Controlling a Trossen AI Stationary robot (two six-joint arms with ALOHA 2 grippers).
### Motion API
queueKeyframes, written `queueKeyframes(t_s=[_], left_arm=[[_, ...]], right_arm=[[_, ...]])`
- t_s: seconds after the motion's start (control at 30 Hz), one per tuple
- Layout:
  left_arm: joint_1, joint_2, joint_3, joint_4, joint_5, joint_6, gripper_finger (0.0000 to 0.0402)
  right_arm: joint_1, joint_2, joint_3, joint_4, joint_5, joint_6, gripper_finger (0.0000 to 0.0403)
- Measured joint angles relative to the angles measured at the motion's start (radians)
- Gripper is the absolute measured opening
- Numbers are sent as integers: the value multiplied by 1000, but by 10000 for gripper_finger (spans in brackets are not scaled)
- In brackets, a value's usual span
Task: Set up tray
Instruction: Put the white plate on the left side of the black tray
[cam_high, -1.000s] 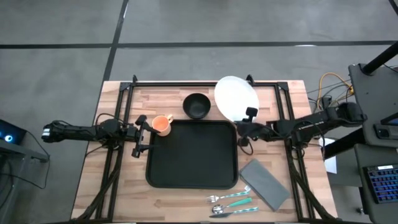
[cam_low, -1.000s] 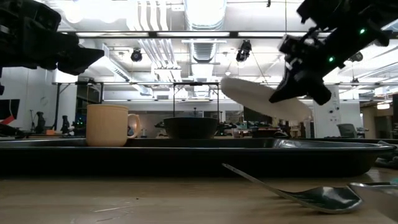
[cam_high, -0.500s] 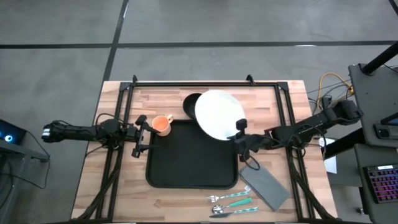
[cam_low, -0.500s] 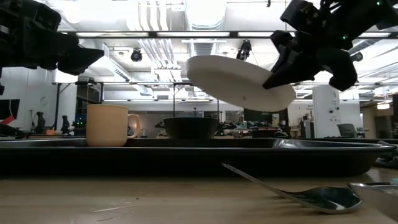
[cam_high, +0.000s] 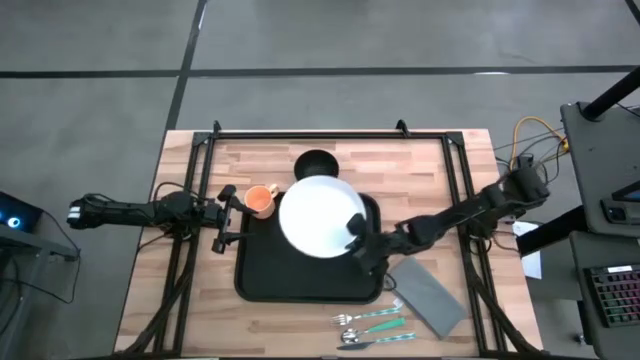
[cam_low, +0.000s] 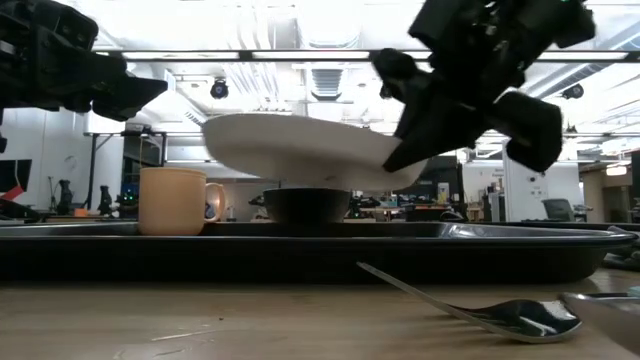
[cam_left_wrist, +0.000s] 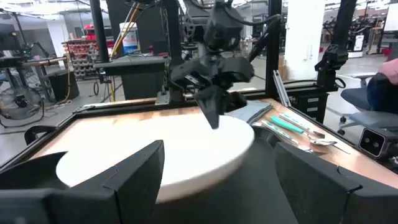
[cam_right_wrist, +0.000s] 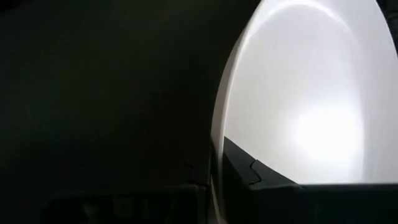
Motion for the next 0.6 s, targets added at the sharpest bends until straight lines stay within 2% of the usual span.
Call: queueKeyframes(t_s=[0.3,0.6], left_arm=[[0,0,0,0,0,0,280],[0,0,0,0,0,0,280]], right_arm=[[30,160,187,-51,-57,-105,8],[34,214,297,-78,-153,-175,8]])
